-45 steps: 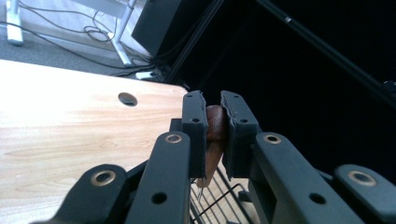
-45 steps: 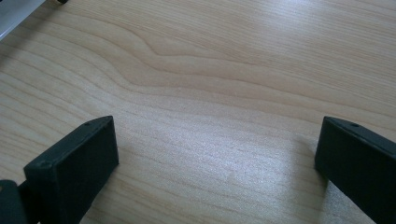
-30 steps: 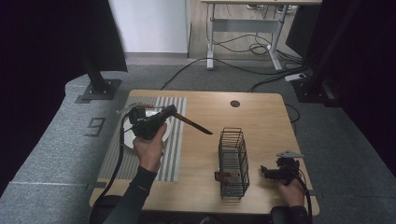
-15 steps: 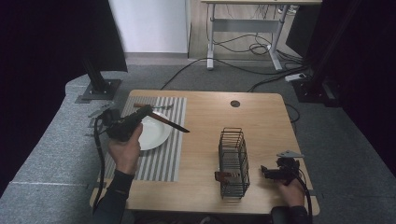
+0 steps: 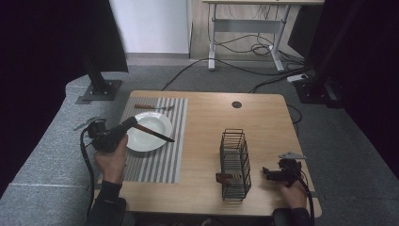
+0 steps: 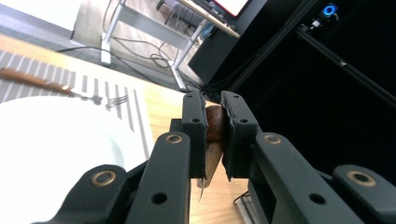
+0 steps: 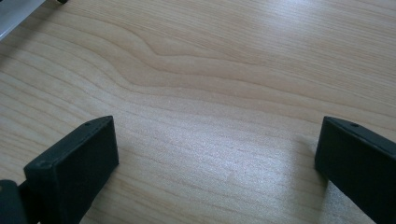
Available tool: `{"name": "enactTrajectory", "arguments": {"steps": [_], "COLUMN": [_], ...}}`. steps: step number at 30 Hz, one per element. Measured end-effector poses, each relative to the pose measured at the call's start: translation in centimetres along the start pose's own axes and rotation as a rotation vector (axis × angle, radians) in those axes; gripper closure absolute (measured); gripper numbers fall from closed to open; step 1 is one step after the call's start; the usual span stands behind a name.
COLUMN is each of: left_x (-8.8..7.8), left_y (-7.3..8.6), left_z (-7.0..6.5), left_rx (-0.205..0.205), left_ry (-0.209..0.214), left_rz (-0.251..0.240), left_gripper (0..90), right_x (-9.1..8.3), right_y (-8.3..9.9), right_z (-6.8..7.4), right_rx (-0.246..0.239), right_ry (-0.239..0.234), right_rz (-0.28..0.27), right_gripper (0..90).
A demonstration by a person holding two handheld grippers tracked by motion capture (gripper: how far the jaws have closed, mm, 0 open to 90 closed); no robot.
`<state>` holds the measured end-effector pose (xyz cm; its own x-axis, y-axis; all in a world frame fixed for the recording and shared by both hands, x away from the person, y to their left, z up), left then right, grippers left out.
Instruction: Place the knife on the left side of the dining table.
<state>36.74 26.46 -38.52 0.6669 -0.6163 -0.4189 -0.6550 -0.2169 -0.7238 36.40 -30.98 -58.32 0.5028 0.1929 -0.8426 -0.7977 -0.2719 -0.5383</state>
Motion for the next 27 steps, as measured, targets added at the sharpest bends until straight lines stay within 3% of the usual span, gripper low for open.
{"name": "enactTrajectory", "arguments": {"steps": [18, 27], "left_x": [0.1, 1.1], "left_y": [3.6, 5.0], "left_z": [5.0, 6.5], "left_rx": [-0.12, -0.144], "left_ry": [-0.008, -0.006], "left_rz": [0.016, 0.027], "left_gripper": [80.5, 80.4], "right_x": [0.0, 0.0], "right_y": [0.0, 0.0], "right_z": [0.0, 0.0], "right_rx": [0.0, 0.0], "right_ry": [0.0, 0.0], "right_rz": [-0.001, -0.001], "right_gripper": [0.0, 0.0]}}
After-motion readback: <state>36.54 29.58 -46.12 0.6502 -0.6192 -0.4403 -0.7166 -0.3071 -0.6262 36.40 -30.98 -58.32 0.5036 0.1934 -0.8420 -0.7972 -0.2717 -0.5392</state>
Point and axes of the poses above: each handheld gripper's, and its own axes: x roughly forward along the jaws, y roughly out of its underside, z roughly to its left, the point moved 3 cm from there along x, roughly forward along the jaws, and after that the axes turned 13 degrees about z, right-handed, at the moved point
